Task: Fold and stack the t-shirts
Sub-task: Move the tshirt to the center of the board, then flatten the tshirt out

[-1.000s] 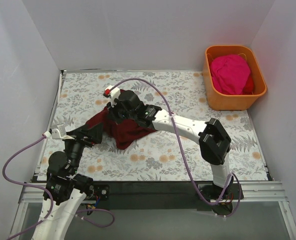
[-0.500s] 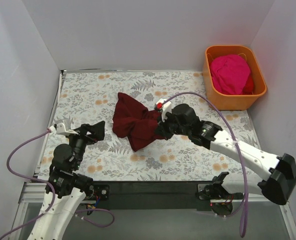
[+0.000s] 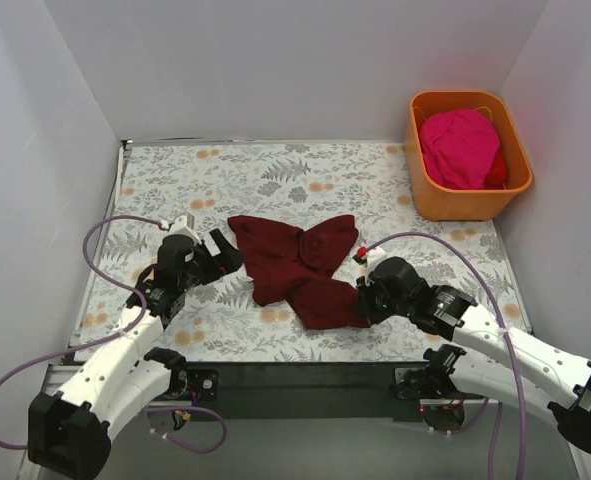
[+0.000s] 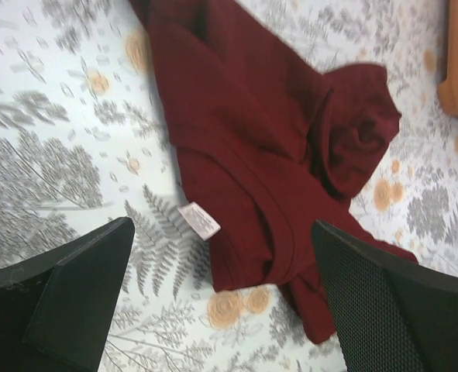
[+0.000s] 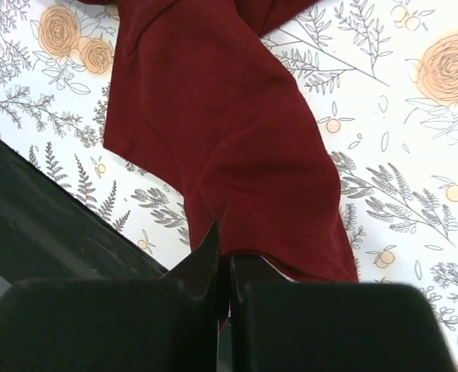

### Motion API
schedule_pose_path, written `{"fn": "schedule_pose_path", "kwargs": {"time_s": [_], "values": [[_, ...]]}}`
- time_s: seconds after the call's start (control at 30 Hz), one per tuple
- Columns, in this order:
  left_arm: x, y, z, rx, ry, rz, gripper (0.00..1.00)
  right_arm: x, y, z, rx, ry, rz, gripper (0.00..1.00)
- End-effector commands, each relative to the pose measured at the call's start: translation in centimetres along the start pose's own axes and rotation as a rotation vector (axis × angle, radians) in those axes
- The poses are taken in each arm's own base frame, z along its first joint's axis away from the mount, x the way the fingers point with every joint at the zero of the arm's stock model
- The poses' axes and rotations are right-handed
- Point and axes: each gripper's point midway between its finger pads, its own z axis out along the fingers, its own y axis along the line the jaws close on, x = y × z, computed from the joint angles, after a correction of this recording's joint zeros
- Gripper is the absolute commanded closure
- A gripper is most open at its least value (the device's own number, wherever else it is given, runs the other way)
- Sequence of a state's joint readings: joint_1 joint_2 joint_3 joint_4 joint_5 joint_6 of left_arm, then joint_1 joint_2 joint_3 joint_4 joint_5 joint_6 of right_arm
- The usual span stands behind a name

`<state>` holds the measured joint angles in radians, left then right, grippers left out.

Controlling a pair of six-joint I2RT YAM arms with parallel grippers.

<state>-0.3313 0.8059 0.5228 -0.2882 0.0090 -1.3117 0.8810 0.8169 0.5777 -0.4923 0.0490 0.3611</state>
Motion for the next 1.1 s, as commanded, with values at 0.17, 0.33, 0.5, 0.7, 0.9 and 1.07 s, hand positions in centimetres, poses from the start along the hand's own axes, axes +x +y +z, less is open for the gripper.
{"fn": "schedule_pose_path", "kwargs": {"time_s": [0.17,0.33,0.5,0.7,0.9,1.07], "values": [[5.8,-2.4,-0.4,0.121,0.293,-0.196,0.02,-2.1,2.0,1.2,-0.077,0.007,-0.024,0.61],[8.6,-1.9,-0.5,0.128,0.383,-0.216,0.02,-4.3,2.2,1.0,-0.060,-0.039,-0.056,0.17],[10.3,-3.0,-0.1,0.173,0.464,-0.209,0.02,-8.0,-0.3,0.2,0.047,-0.133,-0.039,0.08],[12.2,-3.6,0.9,0.158,0.523,-0.179,0.04,-11.4,-3.5,0.3,0.011,-0.208,0.082,0.09],[13.1,-4.0,1.9,0.151,0.549,-0.163,0.16,-12.8,-5.2,3.5,-0.120,-0.219,0.226,0.08],[13.1,-4.1,2.4,0.148,0.543,-0.160,0.29,-13.5,-5.7,6.7,-0.158,-0.211,0.285,0.07]]}}
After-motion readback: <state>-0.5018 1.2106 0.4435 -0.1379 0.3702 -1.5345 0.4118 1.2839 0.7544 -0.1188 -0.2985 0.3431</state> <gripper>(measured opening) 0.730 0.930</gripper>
